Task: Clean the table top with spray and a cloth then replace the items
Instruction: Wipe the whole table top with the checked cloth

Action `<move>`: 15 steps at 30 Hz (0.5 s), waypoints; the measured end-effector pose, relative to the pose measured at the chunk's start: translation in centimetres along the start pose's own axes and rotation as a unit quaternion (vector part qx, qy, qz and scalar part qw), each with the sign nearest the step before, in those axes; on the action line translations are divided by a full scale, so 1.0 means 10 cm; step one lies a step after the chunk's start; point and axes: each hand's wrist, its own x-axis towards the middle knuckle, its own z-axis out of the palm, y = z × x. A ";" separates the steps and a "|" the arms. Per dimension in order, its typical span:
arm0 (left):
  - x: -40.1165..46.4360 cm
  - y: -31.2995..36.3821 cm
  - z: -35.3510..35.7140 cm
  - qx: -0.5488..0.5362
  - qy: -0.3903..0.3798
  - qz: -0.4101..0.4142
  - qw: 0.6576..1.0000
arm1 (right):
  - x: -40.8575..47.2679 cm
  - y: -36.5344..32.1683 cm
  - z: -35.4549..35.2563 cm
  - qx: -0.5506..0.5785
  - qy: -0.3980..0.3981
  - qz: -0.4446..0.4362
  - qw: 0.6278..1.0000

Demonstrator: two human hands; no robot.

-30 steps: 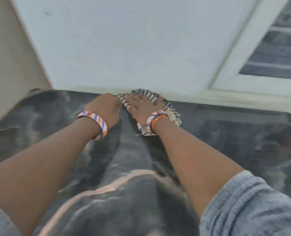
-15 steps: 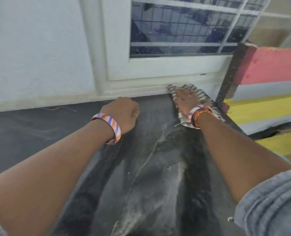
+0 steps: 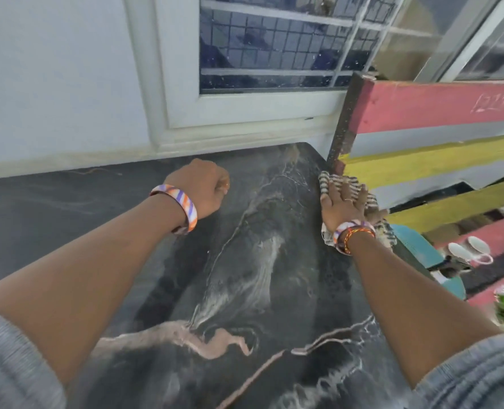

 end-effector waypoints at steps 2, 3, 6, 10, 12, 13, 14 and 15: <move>-0.19 -0.08 -0.10 0.002 0.000 -0.004 1.000 | -0.31 -0.08 0.01 0.000 -0.009 -0.002 1.000; -0.32 -0.14 -0.16 0.003 0.003 -0.007 1.000 | -0.47 -0.15 0.03 -0.001 -0.013 -0.008 1.000; -0.74 -0.34 -0.34 -0.004 0.018 -0.023 1.000 | -0.99 -0.41 0.14 -0.003 -0.020 -0.042 0.999; -1.46 -0.71 -0.54 -0.003 0.038 -0.051 0.998 | -1.65 -0.92 0.36 -0.014 -0.011 -0.102 0.995; -1.90 -0.92 -0.67 0.000 0.048 -0.070 0.996 | -2.01 -1.26 0.46 -0.010 -0.017 -0.137 0.990; -2.14 -1.03 -0.73 0.000 0.055 -0.081 0.995 | -2.19 -1.44 0.52 -0.011 -0.017 -0.154 0.988; -2.30 -1.11 -0.76 0.000 0.061 -0.089 0.994 | -2.33 -1.57 0.56 -0.012 -0.015 -0.170 0.985; -2.55 -1.25 -0.80 0.004 0.064 -0.102 0.993 | -2.54 -1.77 0.62 -0.013 -0.018 -0.193 0.981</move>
